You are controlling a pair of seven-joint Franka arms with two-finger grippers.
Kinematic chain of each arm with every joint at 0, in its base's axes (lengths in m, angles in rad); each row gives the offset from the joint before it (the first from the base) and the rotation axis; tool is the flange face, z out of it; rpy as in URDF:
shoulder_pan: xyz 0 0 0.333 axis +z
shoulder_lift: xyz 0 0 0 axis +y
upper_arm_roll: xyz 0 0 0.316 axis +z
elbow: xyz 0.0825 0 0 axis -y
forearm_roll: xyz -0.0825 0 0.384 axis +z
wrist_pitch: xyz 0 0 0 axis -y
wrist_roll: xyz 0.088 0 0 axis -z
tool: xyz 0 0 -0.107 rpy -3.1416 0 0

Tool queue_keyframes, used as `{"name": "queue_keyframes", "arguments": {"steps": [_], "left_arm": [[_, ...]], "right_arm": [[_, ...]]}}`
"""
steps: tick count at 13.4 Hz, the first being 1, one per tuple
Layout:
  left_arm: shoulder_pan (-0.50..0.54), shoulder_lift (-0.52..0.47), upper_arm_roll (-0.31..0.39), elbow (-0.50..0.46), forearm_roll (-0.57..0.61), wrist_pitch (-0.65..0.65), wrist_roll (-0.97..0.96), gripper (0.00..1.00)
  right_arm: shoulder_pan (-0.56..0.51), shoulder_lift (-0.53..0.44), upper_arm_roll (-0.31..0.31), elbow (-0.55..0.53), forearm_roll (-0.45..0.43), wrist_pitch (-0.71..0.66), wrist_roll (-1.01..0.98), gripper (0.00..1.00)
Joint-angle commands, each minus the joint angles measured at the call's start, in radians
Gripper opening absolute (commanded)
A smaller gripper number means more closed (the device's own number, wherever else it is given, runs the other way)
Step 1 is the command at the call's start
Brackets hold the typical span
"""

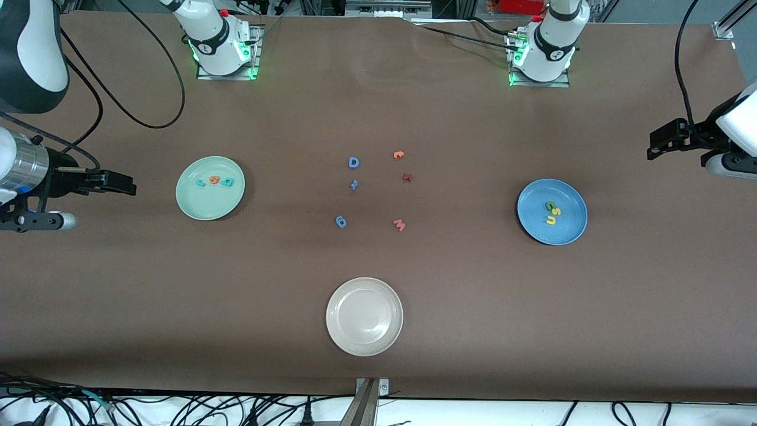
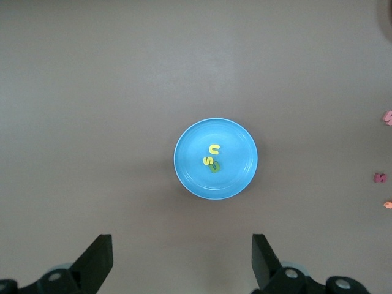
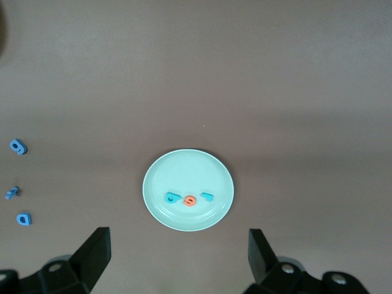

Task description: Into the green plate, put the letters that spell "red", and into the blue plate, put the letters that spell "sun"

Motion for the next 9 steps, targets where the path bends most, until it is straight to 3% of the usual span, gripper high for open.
{"name": "queue_keyframes", "arguments": {"steps": [1, 9], "left_arm": [[0.017, -0.009, -0.008, -0.002, -0.02, -0.011, 0.028, 1.0], [0.014, 0.002, -0.008, -0.002, -0.02, -0.008, 0.026, 1.0]], "right_arm": [[-0.014, -0.032, 0.011, -0.039, -0.014, 0.021, -0.009, 0.99], [-0.01, -0.031, 0.013, -0.031, -0.025, 0.016, -0.009, 0.99]]}}
